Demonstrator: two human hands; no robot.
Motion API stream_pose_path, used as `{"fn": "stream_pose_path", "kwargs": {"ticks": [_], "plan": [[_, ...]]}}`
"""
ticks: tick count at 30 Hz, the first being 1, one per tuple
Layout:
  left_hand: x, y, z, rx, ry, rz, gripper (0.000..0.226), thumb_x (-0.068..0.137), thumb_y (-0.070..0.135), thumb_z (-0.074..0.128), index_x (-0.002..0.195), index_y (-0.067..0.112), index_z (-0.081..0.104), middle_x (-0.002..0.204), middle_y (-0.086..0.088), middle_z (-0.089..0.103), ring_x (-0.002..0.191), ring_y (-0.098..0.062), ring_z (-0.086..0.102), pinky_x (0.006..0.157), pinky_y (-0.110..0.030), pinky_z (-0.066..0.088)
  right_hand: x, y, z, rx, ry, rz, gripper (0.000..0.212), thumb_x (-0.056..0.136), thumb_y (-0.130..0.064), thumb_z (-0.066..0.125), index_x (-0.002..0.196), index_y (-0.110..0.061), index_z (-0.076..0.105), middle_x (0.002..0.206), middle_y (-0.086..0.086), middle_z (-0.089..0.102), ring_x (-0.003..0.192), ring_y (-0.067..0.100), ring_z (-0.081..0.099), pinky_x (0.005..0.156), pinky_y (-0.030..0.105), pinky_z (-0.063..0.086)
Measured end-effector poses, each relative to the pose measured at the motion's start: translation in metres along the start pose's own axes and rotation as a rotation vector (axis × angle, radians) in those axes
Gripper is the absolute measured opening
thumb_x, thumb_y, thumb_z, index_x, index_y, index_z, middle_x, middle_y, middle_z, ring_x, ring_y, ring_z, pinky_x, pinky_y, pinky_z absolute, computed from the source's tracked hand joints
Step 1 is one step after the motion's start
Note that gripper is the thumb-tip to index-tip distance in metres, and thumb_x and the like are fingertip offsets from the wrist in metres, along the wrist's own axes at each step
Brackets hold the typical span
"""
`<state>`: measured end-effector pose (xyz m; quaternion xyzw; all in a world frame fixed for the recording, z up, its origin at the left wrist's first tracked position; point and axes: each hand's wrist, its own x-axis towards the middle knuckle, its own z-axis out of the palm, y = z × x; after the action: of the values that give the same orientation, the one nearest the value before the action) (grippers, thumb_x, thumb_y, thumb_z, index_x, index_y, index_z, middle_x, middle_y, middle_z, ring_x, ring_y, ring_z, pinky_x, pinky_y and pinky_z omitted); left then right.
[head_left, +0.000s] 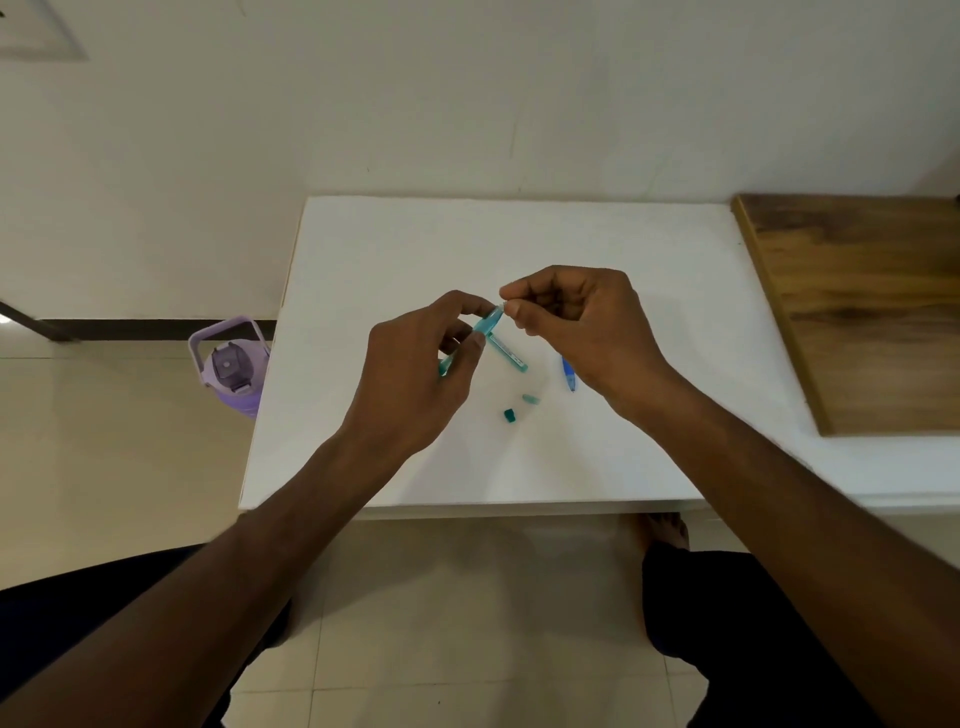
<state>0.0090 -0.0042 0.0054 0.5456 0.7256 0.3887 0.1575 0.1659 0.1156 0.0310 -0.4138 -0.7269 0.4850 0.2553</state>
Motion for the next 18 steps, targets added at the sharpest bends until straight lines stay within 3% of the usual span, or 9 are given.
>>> {"fn": "stream_pose_path", "kwargs": {"ticks": [2, 6, 11, 13, 16, 18], "plan": [[0.000, -0.002, 0.000, 0.017, 0.005, 0.010, 0.019, 0.105, 0.029, 0.064, 0.124, 0.030, 0.067, 0.103, 0.005, 0.080, 0.091, -0.008, 0.073, 0.073, -0.019, 0.058, 0.001, 0.000, 0.000, 0.022, -0.003, 0.005, 0.019, 0.093, -0.019, 0.081, 0.112, -0.022, 0.080, 0.090, -0.007, 0.082, 0.086, 0.010, 0.078, 0.087, 0.027, 0.062], [0.002, -0.004, -0.001, 0.031, 0.012, 0.002, 0.017, 0.105, 0.031, 0.064, 0.123, 0.034, 0.066, 0.105, 0.009, 0.079, 0.080, 0.008, 0.062, 0.075, -0.008, 0.051, 0.002, 0.001, 0.000, -0.071, -0.028, -0.063, 0.009, 0.092, -0.021, 0.081, 0.101, -0.020, 0.081, 0.086, -0.013, 0.080, 0.081, 0.005, 0.076, 0.078, 0.018, 0.059], [0.001, 0.001, -0.005, 0.103, -0.013, 0.042, 0.020, 0.107, 0.030, 0.062, 0.125, 0.027, 0.069, 0.109, 0.004, 0.079, 0.085, -0.007, 0.060, 0.075, 0.000, 0.041, -0.001, -0.002, -0.005, -0.311, -0.035, -0.219, 0.004, 0.096, -0.023, 0.076, 0.097, -0.021, 0.079, 0.090, -0.012, 0.078, 0.085, 0.007, 0.072, 0.078, 0.009, 0.051], [0.001, 0.003, -0.007, 0.145, -0.036, 0.063, 0.023, 0.107, 0.025, 0.061, 0.127, 0.024, 0.072, 0.110, 0.002, 0.079, 0.090, -0.010, 0.063, 0.077, -0.003, 0.042, 0.000, -0.002, -0.007, -0.444, -0.077, -0.284, 0.006, 0.099, -0.020, 0.073, 0.098, -0.017, 0.079, 0.092, -0.007, 0.078, 0.084, 0.009, 0.069, 0.077, 0.012, 0.050], [0.001, 0.006, -0.008, 0.189, -0.082, 0.081, 0.026, 0.106, 0.019, 0.062, 0.130, 0.021, 0.074, 0.112, -0.005, 0.078, 0.100, -0.022, 0.068, 0.087, -0.027, 0.052, 0.002, 0.000, -0.006, -0.679, -0.192, -0.297, 0.013, 0.103, -0.019, 0.064, 0.101, -0.014, 0.076, 0.097, -0.001, 0.075, 0.087, 0.017, 0.067, 0.081, 0.035, 0.056], [0.001, 0.007, -0.008, 0.206, -0.102, 0.082, 0.028, 0.105, 0.017, 0.063, 0.131, 0.021, 0.074, 0.112, -0.006, 0.077, 0.100, -0.024, 0.068, 0.089, -0.034, 0.052, 0.003, 0.003, -0.006, -0.705, -0.204, -0.282, 0.012, 0.101, -0.020, 0.066, 0.097, -0.016, 0.076, 0.093, -0.004, 0.074, 0.085, 0.016, 0.068, 0.081, 0.039, 0.058]]}}
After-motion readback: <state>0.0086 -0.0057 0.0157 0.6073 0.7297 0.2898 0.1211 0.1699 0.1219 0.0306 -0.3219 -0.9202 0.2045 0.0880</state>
